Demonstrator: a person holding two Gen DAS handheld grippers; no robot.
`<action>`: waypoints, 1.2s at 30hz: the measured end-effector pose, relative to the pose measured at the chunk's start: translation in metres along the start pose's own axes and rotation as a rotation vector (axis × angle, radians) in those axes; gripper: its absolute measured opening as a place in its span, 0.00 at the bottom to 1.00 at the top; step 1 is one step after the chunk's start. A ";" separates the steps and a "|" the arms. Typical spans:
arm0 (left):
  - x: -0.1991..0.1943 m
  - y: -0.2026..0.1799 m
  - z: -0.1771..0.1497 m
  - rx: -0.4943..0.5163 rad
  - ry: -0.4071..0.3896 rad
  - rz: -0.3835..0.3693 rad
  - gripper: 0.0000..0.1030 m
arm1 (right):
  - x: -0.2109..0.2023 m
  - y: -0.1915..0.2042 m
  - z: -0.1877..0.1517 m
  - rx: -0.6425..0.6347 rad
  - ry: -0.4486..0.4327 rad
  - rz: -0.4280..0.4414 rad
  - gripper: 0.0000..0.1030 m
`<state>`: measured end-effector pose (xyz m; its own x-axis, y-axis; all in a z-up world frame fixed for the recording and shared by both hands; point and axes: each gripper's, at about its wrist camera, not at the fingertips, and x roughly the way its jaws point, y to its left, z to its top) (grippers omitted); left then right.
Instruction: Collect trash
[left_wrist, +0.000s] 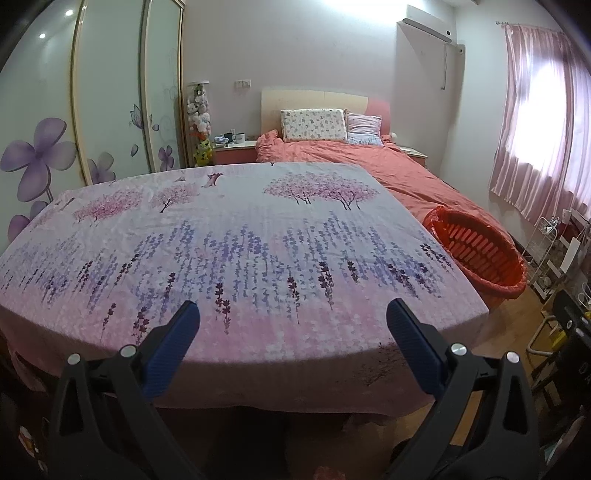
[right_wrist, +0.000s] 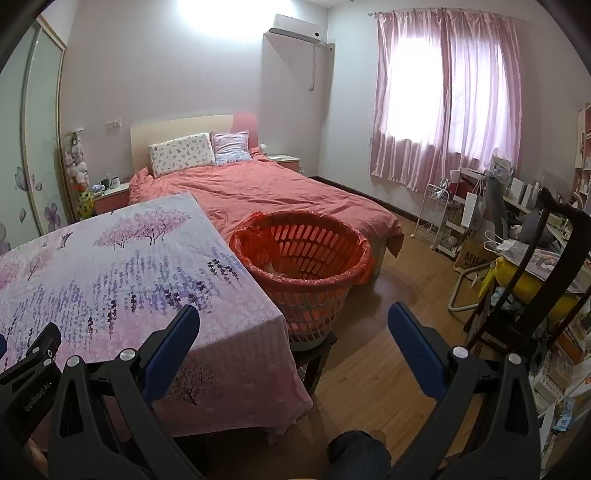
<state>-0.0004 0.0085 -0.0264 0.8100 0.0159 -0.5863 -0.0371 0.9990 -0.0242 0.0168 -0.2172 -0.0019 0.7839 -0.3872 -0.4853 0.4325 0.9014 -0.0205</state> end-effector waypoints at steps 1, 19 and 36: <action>-0.001 0.000 0.000 0.000 -0.001 -0.002 0.96 | 0.000 -0.001 0.000 0.002 0.000 0.000 0.98; -0.010 -0.006 0.004 0.012 -0.024 -0.020 0.96 | 0.000 -0.003 0.003 0.015 0.013 0.020 0.98; -0.021 -0.013 0.008 0.029 -0.071 -0.047 0.96 | 0.001 -0.004 0.002 0.016 0.014 0.023 0.98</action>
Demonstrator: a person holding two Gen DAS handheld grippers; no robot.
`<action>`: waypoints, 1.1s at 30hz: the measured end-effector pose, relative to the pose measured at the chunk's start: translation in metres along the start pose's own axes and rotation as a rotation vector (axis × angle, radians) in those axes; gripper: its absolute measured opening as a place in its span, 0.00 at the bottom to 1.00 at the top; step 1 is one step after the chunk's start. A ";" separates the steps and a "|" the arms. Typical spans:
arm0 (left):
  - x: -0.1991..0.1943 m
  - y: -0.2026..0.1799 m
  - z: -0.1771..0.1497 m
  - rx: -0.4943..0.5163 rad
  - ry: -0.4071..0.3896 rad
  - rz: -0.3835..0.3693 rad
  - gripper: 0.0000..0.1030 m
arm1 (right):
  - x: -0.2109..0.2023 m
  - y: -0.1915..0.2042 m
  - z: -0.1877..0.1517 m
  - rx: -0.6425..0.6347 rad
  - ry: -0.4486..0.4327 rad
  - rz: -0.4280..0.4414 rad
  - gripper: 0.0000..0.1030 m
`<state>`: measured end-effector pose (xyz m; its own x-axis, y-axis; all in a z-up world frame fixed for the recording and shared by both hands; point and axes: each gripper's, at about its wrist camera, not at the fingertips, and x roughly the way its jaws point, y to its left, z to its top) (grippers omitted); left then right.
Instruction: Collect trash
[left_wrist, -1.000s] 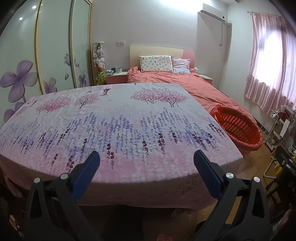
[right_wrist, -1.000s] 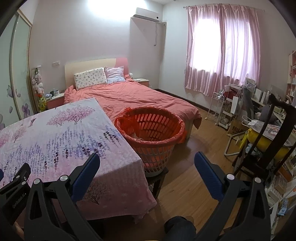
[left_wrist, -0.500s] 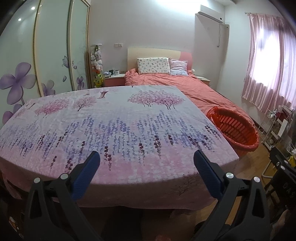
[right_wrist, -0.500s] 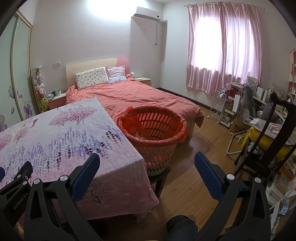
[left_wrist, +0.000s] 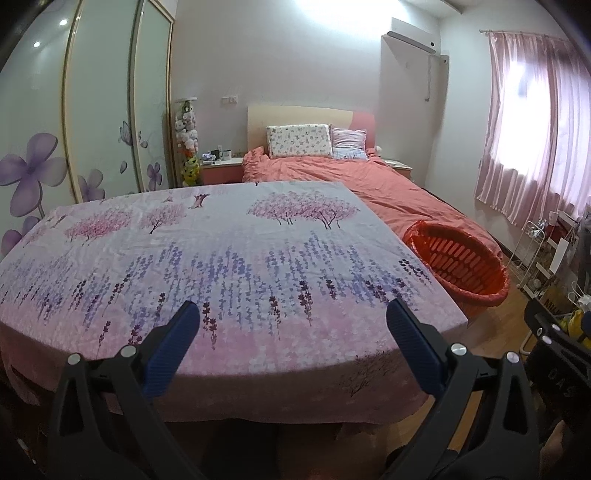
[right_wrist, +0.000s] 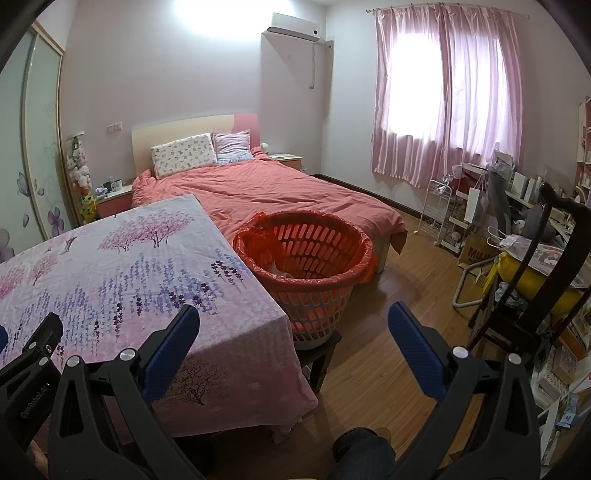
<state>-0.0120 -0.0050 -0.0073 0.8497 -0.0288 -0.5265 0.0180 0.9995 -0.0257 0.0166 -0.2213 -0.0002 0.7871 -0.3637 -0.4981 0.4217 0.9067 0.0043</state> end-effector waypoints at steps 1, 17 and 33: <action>0.000 -0.001 0.000 0.004 -0.002 0.000 0.96 | 0.000 0.000 0.000 0.001 -0.001 -0.001 0.98; -0.001 -0.003 0.000 0.011 -0.007 0.002 0.96 | -0.001 -0.002 -0.001 0.008 -0.003 -0.002 0.98; -0.001 -0.002 0.001 0.012 -0.003 0.005 0.96 | -0.002 -0.003 -0.001 0.009 -0.003 -0.001 0.98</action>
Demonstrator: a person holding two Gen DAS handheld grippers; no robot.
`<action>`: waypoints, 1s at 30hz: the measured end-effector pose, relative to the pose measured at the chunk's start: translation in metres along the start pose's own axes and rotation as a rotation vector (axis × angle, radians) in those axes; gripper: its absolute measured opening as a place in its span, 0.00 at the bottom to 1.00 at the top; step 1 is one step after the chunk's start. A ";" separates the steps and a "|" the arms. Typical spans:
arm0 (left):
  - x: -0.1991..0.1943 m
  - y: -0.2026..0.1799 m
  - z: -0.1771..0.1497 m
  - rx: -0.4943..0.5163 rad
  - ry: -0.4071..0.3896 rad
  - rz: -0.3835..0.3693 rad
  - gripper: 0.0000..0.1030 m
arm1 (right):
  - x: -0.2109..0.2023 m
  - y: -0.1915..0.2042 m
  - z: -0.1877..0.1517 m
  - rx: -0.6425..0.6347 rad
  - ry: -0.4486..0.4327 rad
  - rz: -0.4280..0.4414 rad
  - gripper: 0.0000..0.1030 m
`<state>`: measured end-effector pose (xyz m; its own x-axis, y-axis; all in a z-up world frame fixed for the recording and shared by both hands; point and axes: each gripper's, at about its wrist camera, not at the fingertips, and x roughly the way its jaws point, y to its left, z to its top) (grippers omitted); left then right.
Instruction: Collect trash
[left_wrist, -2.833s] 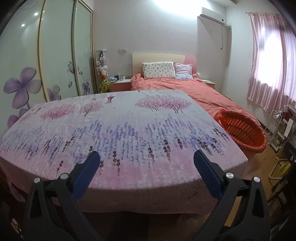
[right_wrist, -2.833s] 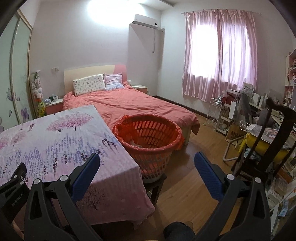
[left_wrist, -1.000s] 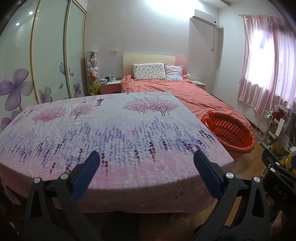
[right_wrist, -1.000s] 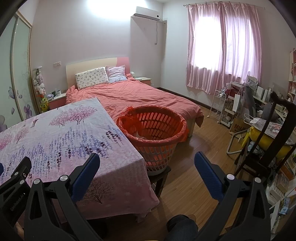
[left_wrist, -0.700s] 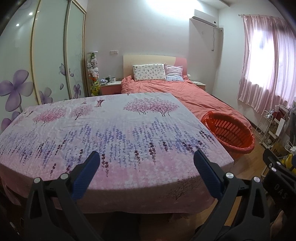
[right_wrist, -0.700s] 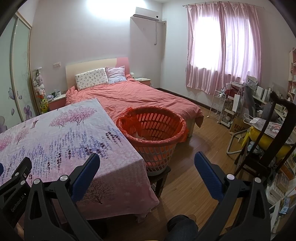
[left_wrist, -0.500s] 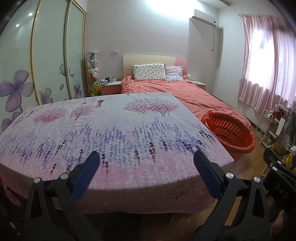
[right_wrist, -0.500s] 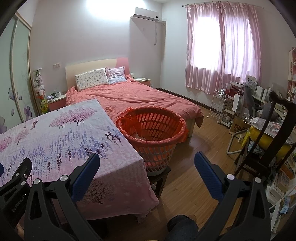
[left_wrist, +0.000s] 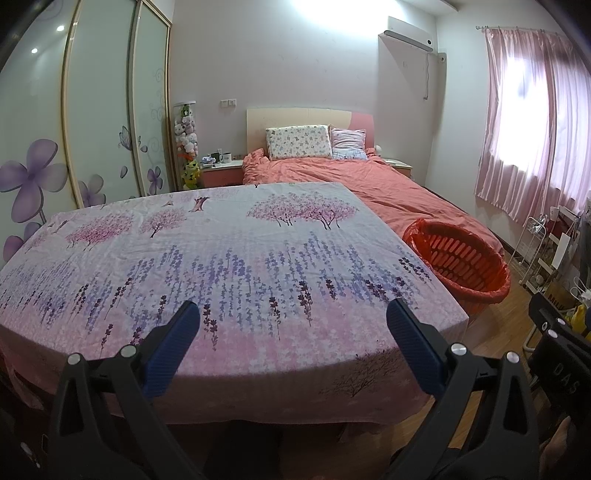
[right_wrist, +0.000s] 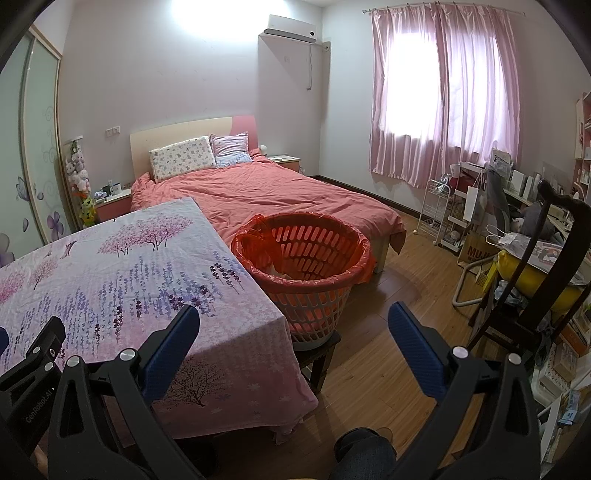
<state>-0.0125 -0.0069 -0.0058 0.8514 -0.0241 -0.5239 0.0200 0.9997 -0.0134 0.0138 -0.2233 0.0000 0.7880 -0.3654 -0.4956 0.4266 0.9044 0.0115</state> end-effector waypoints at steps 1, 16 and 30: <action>0.000 0.000 0.000 0.000 0.000 0.000 0.96 | 0.000 0.000 0.000 0.000 0.000 0.000 0.98; 0.000 0.002 -0.001 -0.003 0.002 0.000 0.96 | 0.000 -0.001 0.000 0.000 0.000 0.000 0.98; 0.000 0.003 -0.001 -0.002 0.001 0.002 0.96 | 0.000 -0.001 0.000 0.000 0.001 0.000 0.98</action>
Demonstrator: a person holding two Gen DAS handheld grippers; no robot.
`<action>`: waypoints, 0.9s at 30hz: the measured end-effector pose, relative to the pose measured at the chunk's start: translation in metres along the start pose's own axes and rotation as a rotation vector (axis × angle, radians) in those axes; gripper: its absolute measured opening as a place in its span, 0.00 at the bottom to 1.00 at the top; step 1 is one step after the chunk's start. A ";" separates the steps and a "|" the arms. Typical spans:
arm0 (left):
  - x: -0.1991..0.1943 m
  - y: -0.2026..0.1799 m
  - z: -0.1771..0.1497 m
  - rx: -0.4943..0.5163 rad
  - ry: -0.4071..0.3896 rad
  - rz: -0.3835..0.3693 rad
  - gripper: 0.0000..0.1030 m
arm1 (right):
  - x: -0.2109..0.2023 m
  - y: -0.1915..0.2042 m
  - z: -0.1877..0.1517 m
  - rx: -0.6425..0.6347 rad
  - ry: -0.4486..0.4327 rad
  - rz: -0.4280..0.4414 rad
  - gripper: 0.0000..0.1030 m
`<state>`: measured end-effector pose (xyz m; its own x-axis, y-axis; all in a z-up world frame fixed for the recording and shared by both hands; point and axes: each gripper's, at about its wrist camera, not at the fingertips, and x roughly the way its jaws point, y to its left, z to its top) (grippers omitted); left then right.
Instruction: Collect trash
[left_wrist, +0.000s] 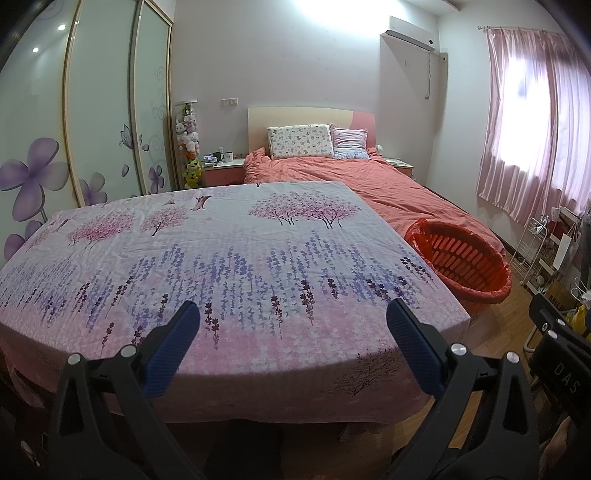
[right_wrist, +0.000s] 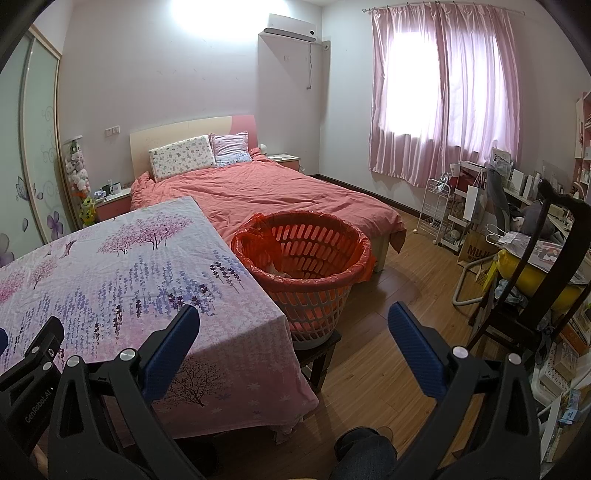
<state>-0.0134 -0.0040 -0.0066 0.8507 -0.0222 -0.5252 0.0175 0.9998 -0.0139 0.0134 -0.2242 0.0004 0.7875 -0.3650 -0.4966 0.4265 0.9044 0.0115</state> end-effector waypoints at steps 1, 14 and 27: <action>0.000 0.000 0.000 0.000 0.000 0.001 0.96 | 0.000 0.000 0.000 0.001 0.000 0.000 0.98; 0.001 0.001 -0.002 0.004 0.007 0.015 0.96 | 0.000 0.000 0.001 0.001 0.001 0.000 0.98; 0.001 0.000 -0.002 0.004 0.007 0.015 0.96 | 0.000 0.000 0.001 0.001 0.002 0.000 0.98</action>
<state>-0.0136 -0.0037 -0.0089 0.8470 -0.0067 -0.5315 0.0065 1.0000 -0.0023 0.0136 -0.2241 0.0012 0.7866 -0.3642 -0.4987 0.4269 0.9042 0.0129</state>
